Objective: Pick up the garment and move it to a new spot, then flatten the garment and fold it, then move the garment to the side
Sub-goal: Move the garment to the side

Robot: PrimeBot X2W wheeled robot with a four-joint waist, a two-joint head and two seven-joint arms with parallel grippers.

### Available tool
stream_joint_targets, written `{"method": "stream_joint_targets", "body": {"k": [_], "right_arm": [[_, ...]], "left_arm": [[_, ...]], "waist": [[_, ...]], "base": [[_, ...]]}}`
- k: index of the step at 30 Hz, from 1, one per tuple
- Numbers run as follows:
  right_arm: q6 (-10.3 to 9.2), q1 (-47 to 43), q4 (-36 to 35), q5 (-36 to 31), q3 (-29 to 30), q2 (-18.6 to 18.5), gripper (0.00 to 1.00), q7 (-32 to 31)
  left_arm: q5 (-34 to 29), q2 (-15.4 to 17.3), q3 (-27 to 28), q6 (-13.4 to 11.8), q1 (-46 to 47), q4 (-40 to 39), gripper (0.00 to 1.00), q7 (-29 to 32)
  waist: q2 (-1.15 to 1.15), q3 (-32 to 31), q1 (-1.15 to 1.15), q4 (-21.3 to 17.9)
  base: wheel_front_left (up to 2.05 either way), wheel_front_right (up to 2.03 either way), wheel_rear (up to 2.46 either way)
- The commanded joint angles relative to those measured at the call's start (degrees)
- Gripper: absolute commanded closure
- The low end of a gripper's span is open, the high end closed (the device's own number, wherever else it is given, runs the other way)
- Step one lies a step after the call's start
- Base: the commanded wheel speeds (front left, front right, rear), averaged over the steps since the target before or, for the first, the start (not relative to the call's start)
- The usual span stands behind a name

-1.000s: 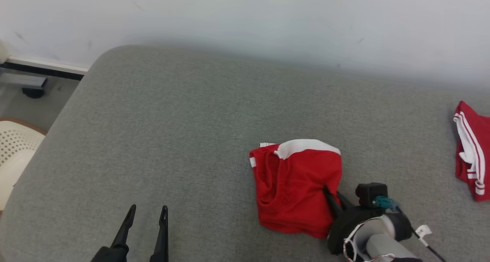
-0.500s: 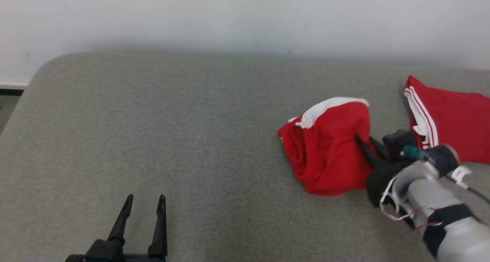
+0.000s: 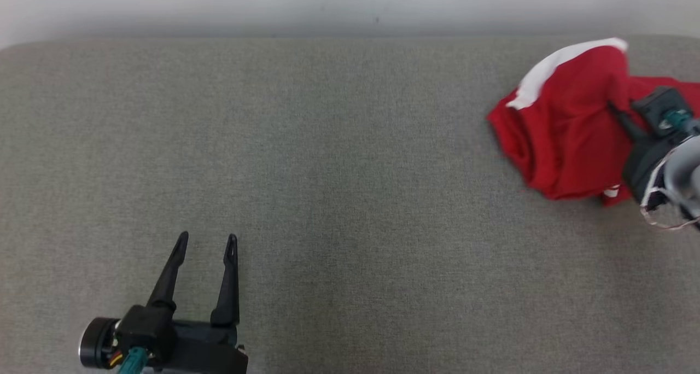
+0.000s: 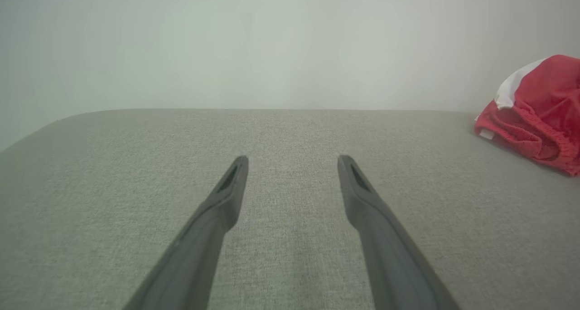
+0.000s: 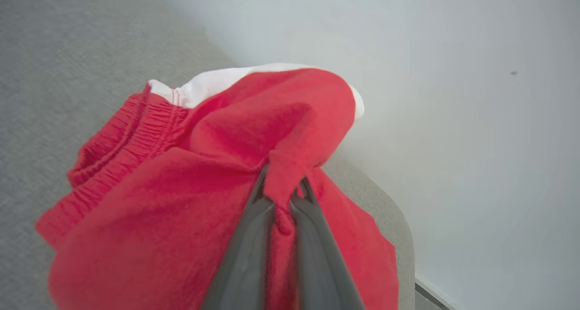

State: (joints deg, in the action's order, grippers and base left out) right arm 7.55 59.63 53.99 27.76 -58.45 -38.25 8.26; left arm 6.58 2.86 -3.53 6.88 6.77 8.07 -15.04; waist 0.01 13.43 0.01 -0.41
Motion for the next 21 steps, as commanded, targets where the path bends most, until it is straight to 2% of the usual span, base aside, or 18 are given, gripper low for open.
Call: {"method": "stream_joint_targets", "body": {"k": [1, 9, 18, 21], "right_arm": [[-0.10, 1.6, 0.2, 0.8, -1.2, -1.4, 1.00, -0.2], [-0.11, 8.7, 3.4, 4.9, -7.3, -7.0, 1.00, -2.0], [-0.11, 11.4, 7.0, 9.0, -10.3, -11.3, 1.00, -3.7], [-0.11, 11.7, 8.0, 10.3, -10.5, -11.2, 1.00, -4.0]], "left_arm": [[-0.4, 0.1, 0.0, 0.1, 1.2, -0.6, 0.00, 0.0], [-1.7, 0.1, -0.5, 0.4, 3.3, -2.3, 0.00, 0.0], [-3.0, 0.0, 0.2, 0.6, 3.9, -5.8, 0.00, 0.0], [-3.2, 0.0, 0.5, 0.5, 3.9, -6.4, 0.00, 0.0]], "waist": [[-0.01, 2.2, -0.01, -0.6], [-0.01, 5.7, -0.01, -0.5], [-0.01, 7.5, -0.01, -0.3], [-0.01, 7.8, -0.01, -0.4]], "base": [[0.00, 0.00, 0.00], [0.00, 0.00, 0.00], [0.00, 0.00, 0.00], [0.00, 0.00, 0.00]]}}
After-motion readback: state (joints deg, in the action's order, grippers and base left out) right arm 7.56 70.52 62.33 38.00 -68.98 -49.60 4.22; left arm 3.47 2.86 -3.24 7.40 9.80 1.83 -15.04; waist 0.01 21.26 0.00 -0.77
